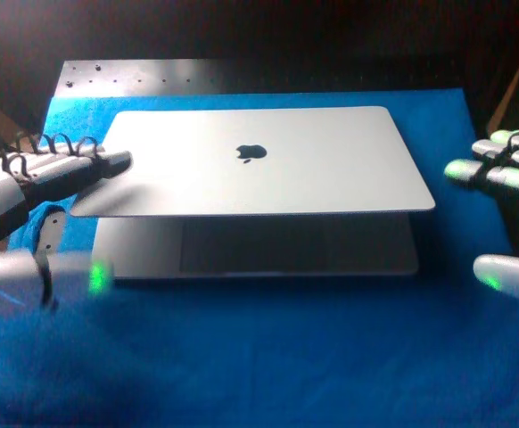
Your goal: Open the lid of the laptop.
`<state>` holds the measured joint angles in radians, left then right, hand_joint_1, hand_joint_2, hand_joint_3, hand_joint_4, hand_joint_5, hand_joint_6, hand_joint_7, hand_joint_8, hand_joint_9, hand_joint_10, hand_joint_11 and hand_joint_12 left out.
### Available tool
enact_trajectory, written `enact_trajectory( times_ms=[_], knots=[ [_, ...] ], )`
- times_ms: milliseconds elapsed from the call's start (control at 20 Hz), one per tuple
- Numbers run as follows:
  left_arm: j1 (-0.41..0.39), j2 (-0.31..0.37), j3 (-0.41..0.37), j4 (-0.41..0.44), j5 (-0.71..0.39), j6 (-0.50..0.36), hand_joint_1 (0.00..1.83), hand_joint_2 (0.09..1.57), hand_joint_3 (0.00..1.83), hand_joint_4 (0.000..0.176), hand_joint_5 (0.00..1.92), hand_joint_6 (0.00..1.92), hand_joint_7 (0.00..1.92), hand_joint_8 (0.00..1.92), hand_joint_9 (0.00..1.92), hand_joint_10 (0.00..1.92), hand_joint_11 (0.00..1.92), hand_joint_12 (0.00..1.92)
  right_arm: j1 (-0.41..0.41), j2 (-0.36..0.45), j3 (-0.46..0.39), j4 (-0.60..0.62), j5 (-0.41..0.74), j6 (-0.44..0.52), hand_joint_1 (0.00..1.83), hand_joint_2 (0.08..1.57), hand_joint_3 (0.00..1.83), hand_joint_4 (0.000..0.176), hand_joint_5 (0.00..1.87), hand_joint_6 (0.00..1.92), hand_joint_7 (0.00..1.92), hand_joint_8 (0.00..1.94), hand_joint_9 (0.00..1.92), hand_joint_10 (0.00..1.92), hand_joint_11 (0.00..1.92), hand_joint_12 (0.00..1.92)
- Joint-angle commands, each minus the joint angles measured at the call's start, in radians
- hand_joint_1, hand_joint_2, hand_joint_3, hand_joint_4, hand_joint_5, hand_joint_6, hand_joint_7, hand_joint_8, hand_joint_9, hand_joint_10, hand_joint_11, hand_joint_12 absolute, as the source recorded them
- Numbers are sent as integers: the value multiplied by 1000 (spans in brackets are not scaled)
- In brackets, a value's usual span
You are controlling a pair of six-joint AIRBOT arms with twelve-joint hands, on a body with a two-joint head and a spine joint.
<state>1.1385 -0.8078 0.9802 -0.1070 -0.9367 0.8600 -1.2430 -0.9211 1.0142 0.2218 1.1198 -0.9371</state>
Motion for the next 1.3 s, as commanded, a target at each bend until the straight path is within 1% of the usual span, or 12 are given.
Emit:
enact_trajectory(
  times_ms=[0, 200, 250, 350, 500, 800, 900, 950, 1000, 1050, 1200, 1250],
  knots=[
    [-11, -3, 4, -10, -109, -6, 528, 985, 11, 176, 126, 3, 47, 3, 0, 0, 0, 0, 17, 0, 6, -2, 108, 5, 0, 1291, 5, 135, 303, 7, 135, 5, 57, 0, 1, 170],
    [-11, -5, 3, -10, -109, -6, 561, 986, 3, 176, 155, 6, 52, 2, 0, 0, 0, 0, 23, -8, 16, -2, 61, 5, 0, 1324, 9, 125, 325, 6, 136, 3, 57, 5, 2, 110],
    [-11, -6, 3, -11, -109, -6, 588, 983, 0, 176, 155, 5, 51, 2, 0, 0, 0, 0, 25, -11, 19, -5, 48, 5, 0, 1320, 6, 141, 309, 0, 144, 6, 84, 14, 26, 121],
    [-11, -8, 3, -13, -109, -6, 581, 987, 2, 176, 152, 1, 47, 0, 0, 0, 0, 0, 34, -20, 27, -19, 13, 5, 0, 1336, 10, 104, 312, 2, 145, 4, 89, 12, 21, 119],
    [-11, -10, 2, -13, -109, -7, 561, 990, 2, 176, 151, 2, 42, 1, 4, 1, 0, 0, 45, -30, 26, -53, -11, 5, 0, 1314, 0, 0, 252, 0, 183, 13, 138, 18, 74, 140],
    [-12, -30, 11, -22, -113, -7, 592, 981, 0, 172, 193, 12, 55, 6, 12, 4, 0, 0, 87, -49, 26, -114, -52, 5, 0, 1316, 0, 0, 182, 4, 171, 0, 148, 8, 82, 134],
    [-12, -29, 12, -22, -107, -7, 486, 1004, 8, 176, 180, 2, 40, 0, 0, 0, 0, 0, 104, -58, 26, -133, -57, 5, 0, 1322, 2, 0, 198, 8, 182, 4, 162, 10, 99, 135],
    [-12, -28, 14, -22, -105, -7, 488, 1000, 3, 165, 197, 8, 56, 6, 10, 4, 0, 0, 110, -65, 26, -141, -58, 5, 0, 1317, 0, 0, 196, 6, 187, 5, 170, 11, 115, 138],
    [-12, -28, 14, -22, -105, -7, 474, 1004, 4, 166, 194, 5, 50, 3, 3, 1, 0, 0, 111, -68, 26, -143, -58, 5, 0, 1320, 1, 0, 203, 8, 191, 6, 169, 9, 107, 132],
    [-12, -28, 14, -22, -107, -7, 482, 1007, 4, 175, 181, 0, 39, 0, 0, 0, 0, 0, 113, -74, 26, -145, -59, 5, 0, 1323, 2, 0, 204, 6, 186, 3, 155, 2, 87, 121],
    [-12, -30, 14, -22, -108, -8, 573, 976, 0, 176, 175, 0, 30, 0, 0, 0, 0, 0, 116, -90, 27, -152, -73, 5, 0, 1321, 2, 0, 206, 4, 169, 3, 134, 3, 60, 102],
    [-12, -30, 14, -22, -107, -8, 544, 984, 0, 175, 175, 0, 24, 0, 0, 0, 0, 0, 117, -92, 27, -153, -77, 5, 0, 1325, 3, 0, 198, 0, 162, 0, 124, 0, 59, 101]
  ],
)
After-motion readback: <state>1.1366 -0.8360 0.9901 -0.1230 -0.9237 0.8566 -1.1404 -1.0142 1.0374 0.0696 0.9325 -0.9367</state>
